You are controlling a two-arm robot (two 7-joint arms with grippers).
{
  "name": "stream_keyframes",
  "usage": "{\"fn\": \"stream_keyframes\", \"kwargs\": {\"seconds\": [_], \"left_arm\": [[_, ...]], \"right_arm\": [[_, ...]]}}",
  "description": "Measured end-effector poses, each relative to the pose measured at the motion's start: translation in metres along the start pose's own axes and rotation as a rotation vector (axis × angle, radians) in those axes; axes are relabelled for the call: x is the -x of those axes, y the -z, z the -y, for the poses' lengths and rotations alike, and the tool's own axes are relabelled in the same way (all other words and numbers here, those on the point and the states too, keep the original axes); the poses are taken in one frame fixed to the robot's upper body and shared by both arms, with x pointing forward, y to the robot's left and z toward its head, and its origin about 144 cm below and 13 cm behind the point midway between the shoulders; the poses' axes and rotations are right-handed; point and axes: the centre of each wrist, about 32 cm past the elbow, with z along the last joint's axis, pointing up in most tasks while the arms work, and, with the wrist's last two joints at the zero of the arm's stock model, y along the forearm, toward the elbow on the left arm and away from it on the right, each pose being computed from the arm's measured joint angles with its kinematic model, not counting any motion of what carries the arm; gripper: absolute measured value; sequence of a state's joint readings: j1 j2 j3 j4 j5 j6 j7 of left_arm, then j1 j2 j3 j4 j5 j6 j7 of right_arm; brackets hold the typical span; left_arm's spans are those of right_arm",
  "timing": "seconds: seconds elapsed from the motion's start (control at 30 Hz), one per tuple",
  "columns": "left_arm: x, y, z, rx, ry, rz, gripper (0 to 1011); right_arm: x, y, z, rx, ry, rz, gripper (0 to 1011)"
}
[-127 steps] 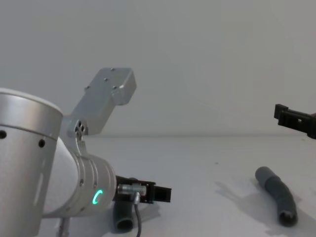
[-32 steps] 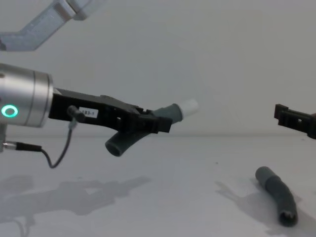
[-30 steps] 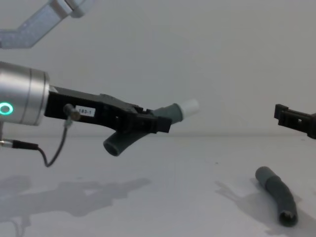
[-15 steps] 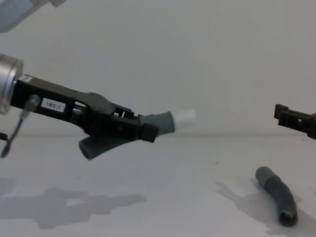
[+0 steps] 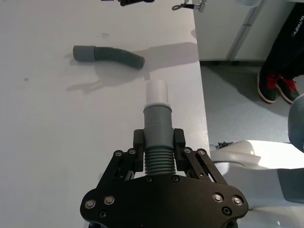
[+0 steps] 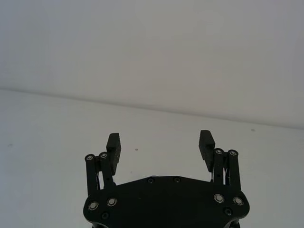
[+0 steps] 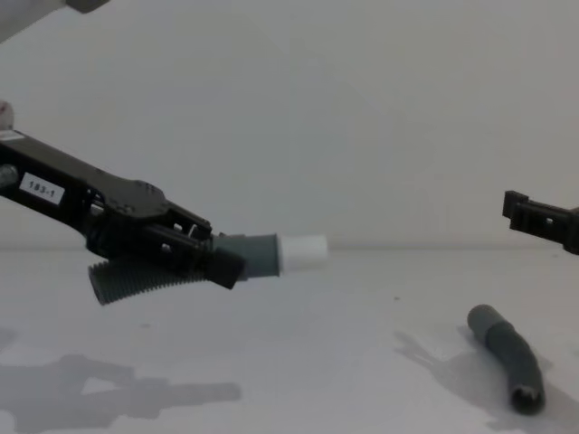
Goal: Use both hands to pick up one end of the pipe from the table, align the ends, and insert them.
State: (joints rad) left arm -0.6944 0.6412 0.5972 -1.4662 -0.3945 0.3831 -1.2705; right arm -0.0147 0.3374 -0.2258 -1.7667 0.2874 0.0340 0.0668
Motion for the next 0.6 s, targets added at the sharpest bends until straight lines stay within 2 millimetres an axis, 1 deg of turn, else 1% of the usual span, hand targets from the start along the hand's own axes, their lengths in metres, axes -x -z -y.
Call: {"fn": "stream_keyframes", "kwargs": {"seconds": [0.23, 0.6], "left_arm": [[-0.0040, -0.0007, -0.0046, -0.020, 0.017, -0.012, 323], [-0.0070, 0.0020, -0.0059, -0.026, 0.012, -0.026, 323]], "right_arm": [[0.0000, 0.0000, 0.0000, 0.000, 0.000, 0.000, 1002], [0.0000, 0.0000, 0.0000, 0.000, 0.000, 0.000, 1002]]}}
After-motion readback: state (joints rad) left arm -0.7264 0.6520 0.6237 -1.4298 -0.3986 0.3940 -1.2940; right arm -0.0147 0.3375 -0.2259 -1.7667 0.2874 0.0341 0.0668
